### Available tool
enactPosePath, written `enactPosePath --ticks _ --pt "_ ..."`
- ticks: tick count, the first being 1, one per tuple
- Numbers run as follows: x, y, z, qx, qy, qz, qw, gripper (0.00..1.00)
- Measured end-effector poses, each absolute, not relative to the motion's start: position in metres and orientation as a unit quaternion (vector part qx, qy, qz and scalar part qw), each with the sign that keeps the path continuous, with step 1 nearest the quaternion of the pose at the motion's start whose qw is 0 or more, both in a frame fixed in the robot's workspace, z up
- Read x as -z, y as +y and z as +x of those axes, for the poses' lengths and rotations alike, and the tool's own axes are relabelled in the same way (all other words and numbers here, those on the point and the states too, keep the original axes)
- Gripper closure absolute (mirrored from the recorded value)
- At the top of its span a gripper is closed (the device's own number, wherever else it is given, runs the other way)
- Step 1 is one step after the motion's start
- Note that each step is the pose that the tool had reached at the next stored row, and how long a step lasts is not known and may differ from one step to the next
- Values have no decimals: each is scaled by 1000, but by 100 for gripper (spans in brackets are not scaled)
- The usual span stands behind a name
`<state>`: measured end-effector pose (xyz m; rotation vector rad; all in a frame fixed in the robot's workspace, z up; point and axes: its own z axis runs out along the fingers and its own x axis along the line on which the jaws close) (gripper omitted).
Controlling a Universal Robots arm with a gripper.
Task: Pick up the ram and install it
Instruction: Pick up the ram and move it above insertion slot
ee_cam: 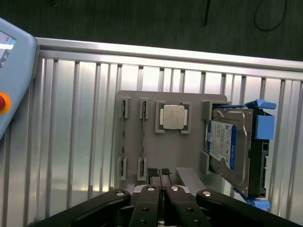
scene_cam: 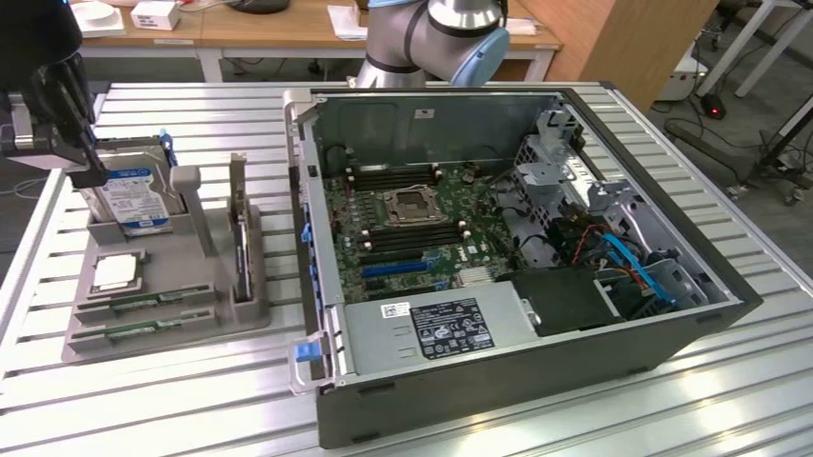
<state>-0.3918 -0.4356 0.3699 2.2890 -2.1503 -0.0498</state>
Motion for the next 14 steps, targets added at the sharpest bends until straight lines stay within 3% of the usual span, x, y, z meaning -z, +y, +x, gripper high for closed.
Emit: enactPosePath --ticks 14 --pt "-370 -436 -392 16 -676 737 0 91"
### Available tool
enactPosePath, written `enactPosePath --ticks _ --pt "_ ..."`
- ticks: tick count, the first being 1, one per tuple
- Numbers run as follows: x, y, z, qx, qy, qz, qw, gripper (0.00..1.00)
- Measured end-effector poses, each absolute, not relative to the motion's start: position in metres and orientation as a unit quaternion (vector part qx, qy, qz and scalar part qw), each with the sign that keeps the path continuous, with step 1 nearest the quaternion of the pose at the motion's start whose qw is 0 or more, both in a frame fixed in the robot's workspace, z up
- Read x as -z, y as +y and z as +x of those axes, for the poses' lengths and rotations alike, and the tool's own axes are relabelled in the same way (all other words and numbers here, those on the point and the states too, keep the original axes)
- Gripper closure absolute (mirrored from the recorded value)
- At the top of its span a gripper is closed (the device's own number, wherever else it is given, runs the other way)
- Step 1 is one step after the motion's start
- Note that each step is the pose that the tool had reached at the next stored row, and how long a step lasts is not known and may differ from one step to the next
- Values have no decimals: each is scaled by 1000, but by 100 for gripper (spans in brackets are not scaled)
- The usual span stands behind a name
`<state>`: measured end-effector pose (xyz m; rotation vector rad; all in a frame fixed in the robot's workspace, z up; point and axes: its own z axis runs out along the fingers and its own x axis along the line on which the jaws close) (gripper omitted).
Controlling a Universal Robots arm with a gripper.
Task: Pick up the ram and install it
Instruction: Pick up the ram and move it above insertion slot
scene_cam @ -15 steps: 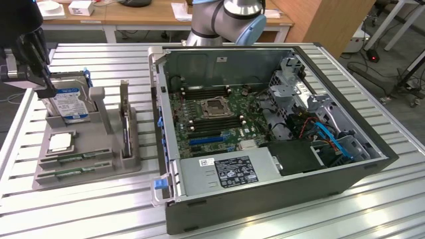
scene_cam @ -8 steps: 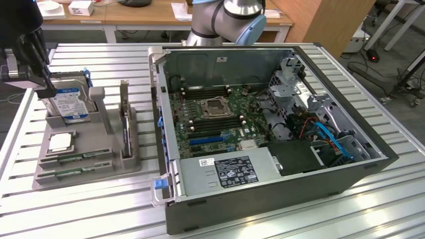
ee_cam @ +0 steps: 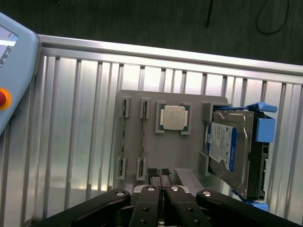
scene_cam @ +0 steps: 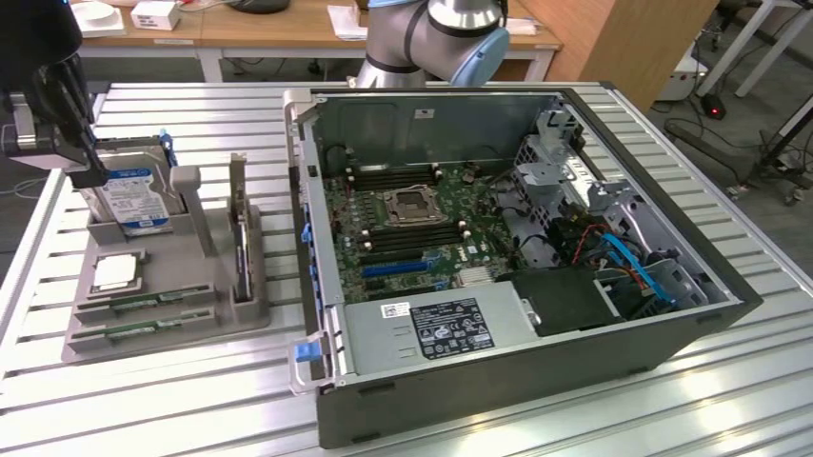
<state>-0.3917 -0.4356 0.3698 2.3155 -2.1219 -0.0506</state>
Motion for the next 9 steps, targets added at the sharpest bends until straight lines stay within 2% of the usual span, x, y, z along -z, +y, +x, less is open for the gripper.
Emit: enactPosePath --ticks 7,8,9 --pt "-370 -436 -392 16 -676 737 0 91" --pt "-370 -436 -392 16 -676 737 0 90" --pt "-370 -436 -392 16 -676 737 0 84"
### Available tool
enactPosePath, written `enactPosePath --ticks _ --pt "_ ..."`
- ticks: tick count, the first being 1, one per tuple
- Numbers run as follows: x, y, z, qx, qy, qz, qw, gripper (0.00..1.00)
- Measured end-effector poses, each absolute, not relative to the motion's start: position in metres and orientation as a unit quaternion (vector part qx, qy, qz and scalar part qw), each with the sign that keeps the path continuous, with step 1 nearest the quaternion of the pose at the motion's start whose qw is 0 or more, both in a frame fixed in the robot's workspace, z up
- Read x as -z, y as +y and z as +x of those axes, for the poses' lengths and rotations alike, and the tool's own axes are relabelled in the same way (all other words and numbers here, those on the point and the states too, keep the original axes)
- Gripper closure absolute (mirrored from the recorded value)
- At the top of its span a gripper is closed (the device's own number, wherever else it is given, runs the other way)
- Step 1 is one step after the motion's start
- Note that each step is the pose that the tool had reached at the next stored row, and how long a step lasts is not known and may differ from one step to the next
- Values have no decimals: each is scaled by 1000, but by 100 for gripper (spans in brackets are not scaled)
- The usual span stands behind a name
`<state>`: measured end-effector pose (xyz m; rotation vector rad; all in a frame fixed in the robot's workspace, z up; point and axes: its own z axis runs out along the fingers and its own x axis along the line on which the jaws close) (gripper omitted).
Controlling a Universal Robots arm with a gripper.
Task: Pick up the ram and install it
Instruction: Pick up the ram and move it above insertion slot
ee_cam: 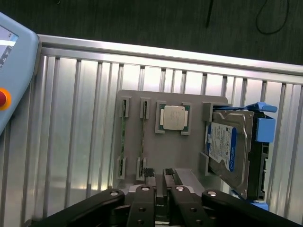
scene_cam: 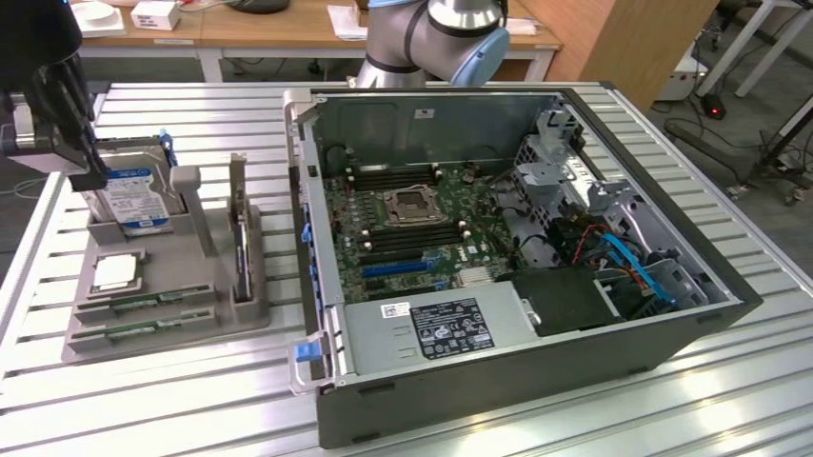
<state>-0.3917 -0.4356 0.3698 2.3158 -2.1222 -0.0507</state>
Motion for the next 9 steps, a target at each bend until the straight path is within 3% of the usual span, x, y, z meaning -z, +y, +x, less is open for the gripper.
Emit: enactPosePath --ticks 1,3,5,6,9 --pt "-370 -436 -392 16 -676 737 0 84" --pt "-370 -436 -392 16 -676 737 0 72" --pt "-370 -436 -392 16 -676 737 0 72" --pt "-370 -436 -392 16 -676 737 0 65" --pt "-369 -436 -392 16 -676 737 0 65"
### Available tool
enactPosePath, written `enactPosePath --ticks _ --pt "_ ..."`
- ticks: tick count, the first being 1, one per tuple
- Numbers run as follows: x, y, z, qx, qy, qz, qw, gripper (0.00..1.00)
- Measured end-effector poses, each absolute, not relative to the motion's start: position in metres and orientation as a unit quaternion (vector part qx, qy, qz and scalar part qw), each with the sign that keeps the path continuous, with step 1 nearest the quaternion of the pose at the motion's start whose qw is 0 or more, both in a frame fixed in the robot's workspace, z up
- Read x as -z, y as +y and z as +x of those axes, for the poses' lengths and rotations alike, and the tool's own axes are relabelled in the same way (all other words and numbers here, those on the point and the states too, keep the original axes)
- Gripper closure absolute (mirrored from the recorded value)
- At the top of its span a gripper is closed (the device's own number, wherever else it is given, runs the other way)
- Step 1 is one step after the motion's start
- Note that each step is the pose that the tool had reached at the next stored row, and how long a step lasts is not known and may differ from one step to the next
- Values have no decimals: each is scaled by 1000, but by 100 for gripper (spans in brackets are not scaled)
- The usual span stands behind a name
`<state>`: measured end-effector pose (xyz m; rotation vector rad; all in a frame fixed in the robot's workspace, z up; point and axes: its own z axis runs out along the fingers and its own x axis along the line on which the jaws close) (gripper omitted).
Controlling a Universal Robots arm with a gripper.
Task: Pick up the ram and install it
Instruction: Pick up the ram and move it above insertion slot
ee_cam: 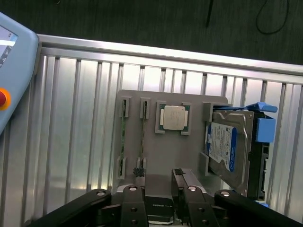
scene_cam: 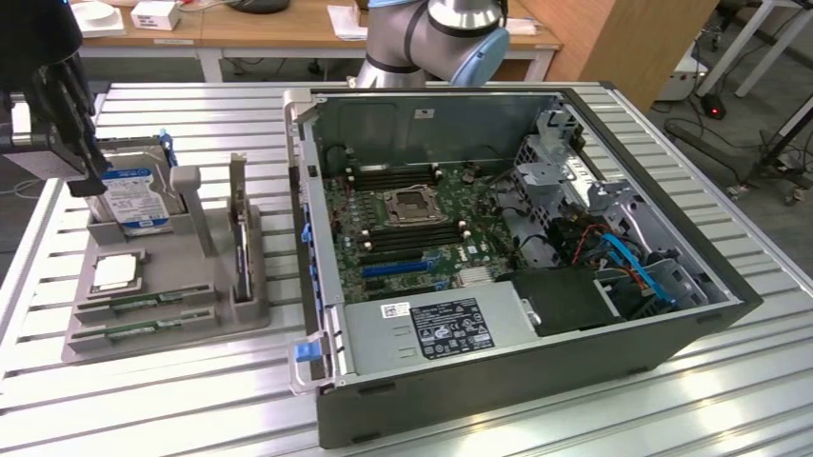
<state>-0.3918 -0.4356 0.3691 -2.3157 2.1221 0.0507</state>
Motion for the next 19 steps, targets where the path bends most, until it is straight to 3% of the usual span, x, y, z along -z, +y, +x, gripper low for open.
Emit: enactPosePath --ticks 19 --pt "-349 -435 -392 -16 682 -731 0 65"
